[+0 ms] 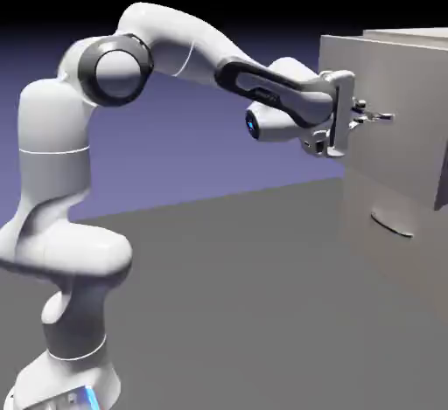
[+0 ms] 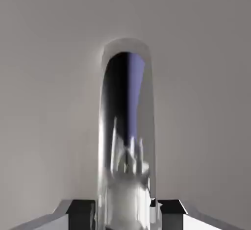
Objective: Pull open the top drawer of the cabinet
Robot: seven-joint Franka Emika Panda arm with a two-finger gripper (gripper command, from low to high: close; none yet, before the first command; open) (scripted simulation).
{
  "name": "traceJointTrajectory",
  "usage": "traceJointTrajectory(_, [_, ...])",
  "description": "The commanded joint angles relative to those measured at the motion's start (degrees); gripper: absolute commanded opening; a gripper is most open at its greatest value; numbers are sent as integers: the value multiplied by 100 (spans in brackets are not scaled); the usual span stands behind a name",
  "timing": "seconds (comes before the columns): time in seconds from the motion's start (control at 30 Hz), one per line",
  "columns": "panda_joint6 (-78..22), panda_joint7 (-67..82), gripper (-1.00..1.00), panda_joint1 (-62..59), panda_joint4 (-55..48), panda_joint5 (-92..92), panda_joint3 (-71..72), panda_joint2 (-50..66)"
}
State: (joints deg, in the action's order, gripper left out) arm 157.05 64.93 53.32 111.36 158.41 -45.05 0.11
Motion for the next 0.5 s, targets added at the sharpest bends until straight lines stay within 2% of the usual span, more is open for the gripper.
traceJointTrajectory(0.0, [-78,205,-100,-55,196,-74,110,-207])
traceJointTrajectory(0.1, [-261,652,-100,-361,616,-239,533,-659])
traceJointTrajectory(0.47, [-122,201,-100,-2628,466,-88,2702,-403])
